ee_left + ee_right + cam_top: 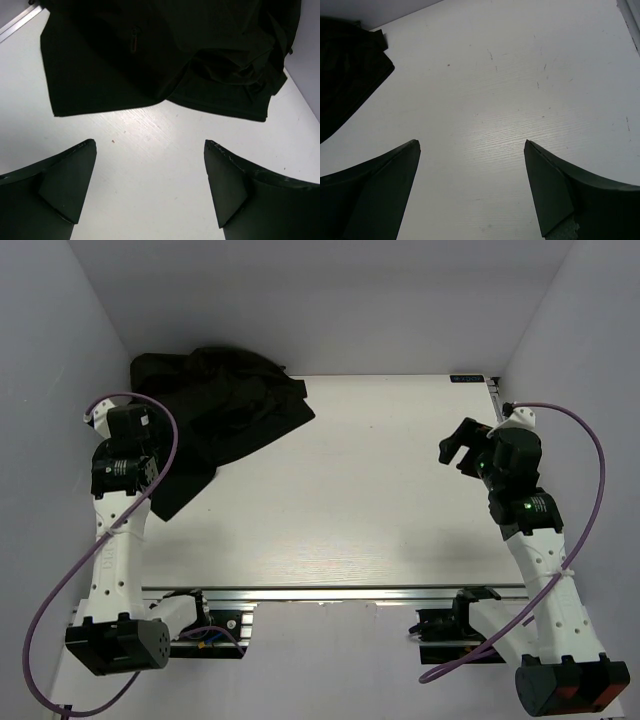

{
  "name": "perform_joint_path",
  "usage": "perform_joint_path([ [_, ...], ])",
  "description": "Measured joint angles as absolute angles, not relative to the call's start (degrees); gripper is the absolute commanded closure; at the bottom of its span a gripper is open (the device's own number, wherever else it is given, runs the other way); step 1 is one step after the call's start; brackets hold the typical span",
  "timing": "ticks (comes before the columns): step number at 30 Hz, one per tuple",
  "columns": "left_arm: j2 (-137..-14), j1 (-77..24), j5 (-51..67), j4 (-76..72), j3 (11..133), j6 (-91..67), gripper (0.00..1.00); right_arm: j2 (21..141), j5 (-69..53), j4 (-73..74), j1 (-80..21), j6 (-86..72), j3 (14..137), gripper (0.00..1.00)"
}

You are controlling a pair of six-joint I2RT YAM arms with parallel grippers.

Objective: Zip up the jacket

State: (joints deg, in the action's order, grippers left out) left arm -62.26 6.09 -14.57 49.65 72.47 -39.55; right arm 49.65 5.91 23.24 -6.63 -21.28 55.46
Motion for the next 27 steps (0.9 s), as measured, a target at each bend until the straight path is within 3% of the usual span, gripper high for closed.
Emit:
perform_joint_path([
  [6, -69.8, 6.1, -15.8, 44.1, 73.4, -39.9, 0.02, 51.2, 6.1, 24.6, -6.6, -20.6, 56.8, 0.11],
  [23, -114.7, 6.6, -13.2, 29.5, 94.8, -38.8, 0.02, 55.2, -0.9, 24.8, -6.6, -15.7, 56.9, 0.11],
  [24, -117.7, 6.6, -12.7, 29.1, 97.5, -38.7, 0.09, 55.2, -1.3, 24.8, -6.6, -15.6, 56.9, 0.11],
  [25, -120.1, 6.6, -12.3, 28.4, 99.4, -38.6, 0.22, 55.1, -1.5, 24.7, -6.6, -15.4, 56.9, 0.11],
  [26, -122.6, 6.6, -11.5, 28.1, 101.6, -38.3, 0.48, 55.0, -1.9, 24.7, -6.6, -15.2, 56.9, 0.11],
  [27, -124.9, 6.6, -10.7, 27.9, 103.5, -38.1, 0.62, 55.0, -2.2, 24.7, -6.6, -15.0, 56.8, 0.11],
])
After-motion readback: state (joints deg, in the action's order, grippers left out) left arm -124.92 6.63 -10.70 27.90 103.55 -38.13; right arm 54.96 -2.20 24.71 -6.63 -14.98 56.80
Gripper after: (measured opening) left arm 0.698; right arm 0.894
